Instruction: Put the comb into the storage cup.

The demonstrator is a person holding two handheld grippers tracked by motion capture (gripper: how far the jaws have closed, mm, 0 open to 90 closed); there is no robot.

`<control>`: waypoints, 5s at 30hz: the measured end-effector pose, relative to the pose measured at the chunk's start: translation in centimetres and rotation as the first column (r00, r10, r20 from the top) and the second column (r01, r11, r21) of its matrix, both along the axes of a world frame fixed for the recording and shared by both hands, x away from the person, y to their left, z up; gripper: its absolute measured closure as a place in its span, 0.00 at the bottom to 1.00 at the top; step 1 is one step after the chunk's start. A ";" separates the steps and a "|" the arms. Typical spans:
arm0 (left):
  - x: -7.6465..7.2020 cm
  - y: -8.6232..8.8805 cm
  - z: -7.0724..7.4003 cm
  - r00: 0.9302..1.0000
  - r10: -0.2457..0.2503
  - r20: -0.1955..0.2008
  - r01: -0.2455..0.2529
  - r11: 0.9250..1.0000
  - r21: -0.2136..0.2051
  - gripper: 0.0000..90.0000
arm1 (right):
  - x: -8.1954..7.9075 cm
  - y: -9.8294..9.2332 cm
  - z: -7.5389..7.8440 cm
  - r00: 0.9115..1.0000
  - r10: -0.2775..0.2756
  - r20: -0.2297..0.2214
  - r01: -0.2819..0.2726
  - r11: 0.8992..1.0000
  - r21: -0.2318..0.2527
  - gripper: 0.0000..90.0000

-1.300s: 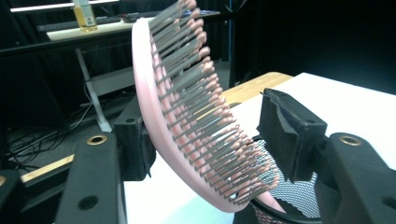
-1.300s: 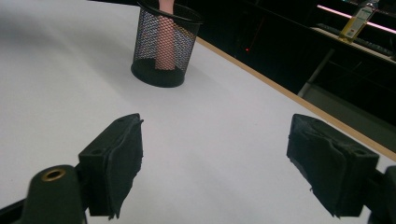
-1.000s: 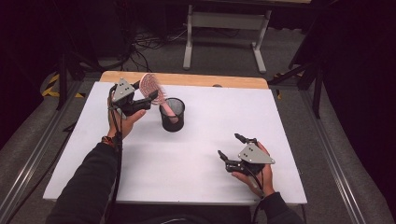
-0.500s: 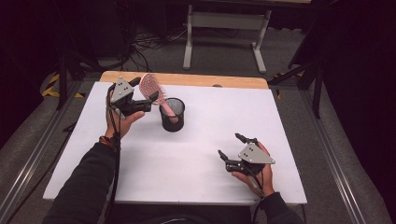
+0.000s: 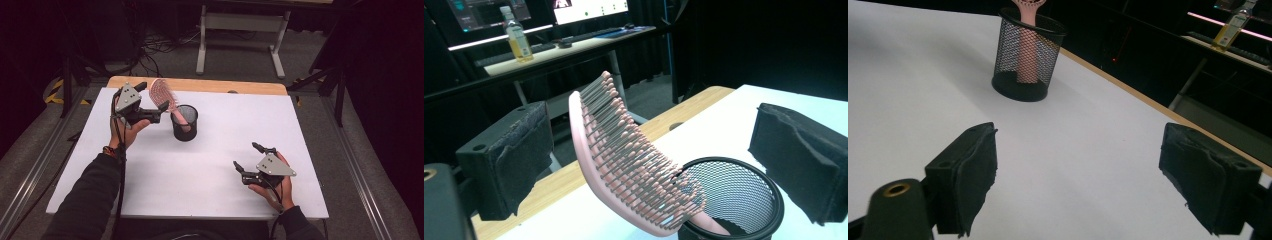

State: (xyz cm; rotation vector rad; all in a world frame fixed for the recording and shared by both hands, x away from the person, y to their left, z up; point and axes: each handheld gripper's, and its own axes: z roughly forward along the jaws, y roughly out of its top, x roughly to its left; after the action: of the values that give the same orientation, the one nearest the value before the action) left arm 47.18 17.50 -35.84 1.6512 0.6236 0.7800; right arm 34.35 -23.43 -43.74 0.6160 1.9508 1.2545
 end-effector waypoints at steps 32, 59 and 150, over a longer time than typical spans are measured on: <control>-4.5 0.6 -0.3 0.996 -0.081 0.044 0.076 0.991 0.112 0.07 | -0.4 0.4 0.3 1.000 0.011 0.020 -0.011 1.000 0.002 0.16; -8.6 0.1 -1.8 0.976 -0.215 0.046 0.206 0.967 0.152 0.09 | -0.8 1.0 0.5 0.999 0.003 0.051 -0.003 1.000 -0.013 0.18; -12.8 7.3 -10.6 0.987 -0.091 -0.129 0.115 0.975 0.189 0.06 | -0.9 2.0 -0.6 0.999 0.038 0.016 -0.037 0.999 -0.038 0.08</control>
State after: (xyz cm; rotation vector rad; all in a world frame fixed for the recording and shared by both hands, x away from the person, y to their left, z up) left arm 34.42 24.80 -46.44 1.9069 0.5533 0.6876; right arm 33.42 -21.47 -44.34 0.5505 1.9762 1.2388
